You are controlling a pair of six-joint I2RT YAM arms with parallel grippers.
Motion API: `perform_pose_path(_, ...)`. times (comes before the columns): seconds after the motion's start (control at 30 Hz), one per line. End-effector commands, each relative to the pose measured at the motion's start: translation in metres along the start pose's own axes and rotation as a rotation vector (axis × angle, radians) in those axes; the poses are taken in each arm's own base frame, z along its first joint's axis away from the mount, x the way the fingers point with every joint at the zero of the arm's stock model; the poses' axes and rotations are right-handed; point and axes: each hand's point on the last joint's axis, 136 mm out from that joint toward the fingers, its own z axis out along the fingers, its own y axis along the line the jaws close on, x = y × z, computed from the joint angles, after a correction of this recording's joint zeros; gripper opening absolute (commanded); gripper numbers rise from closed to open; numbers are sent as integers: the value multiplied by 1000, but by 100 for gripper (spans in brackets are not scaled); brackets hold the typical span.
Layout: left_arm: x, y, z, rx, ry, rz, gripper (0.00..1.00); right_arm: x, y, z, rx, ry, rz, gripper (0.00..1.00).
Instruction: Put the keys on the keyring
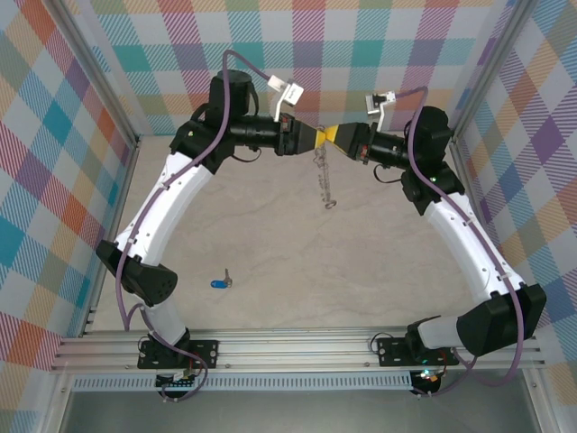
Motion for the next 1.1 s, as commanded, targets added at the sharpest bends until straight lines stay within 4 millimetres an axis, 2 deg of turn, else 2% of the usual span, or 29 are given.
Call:
perform_pose_path(0.0,-13,1,-9,-74,-49,44,52,-6,13,-1,-21,-25,-70,0)
perform_pose_path(0.1,-19,5,-17,-138,-78,49,72,-7,12,-1,-17,-27,-84,0)
perform_pose_path(0.17,-23,10,-23,-189,-102,43,94,-9,10,-2,-13,-28,-87,0)
perform_pose_path(0.2,-24,13,-25,-211,-111,37,100,-9,10,-3,-13,-29,-90,0)
perform_pose_path(0.33,-32,25,-43,-335,-167,4,100,-11,8,-3,-11,-30,-101,0)
perform_pose_path(0.47,-42,40,-66,-464,-293,-85,100,-16,4,-2,-16,-38,-104,0)
perform_pose_path(0.6,-40,59,-90,-590,-422,-213,100,-17,5,-1,-32,-31,-129,0)
perform_pose_path(0.83,-29,66,-103,-633,-484,-305,100,-11,18,-5,-65,4,-169,0)
perform_pose_path(1.07,-12,91,-111,-771,-484,-420,100,-14,42,-11,-77,23,-239,0)
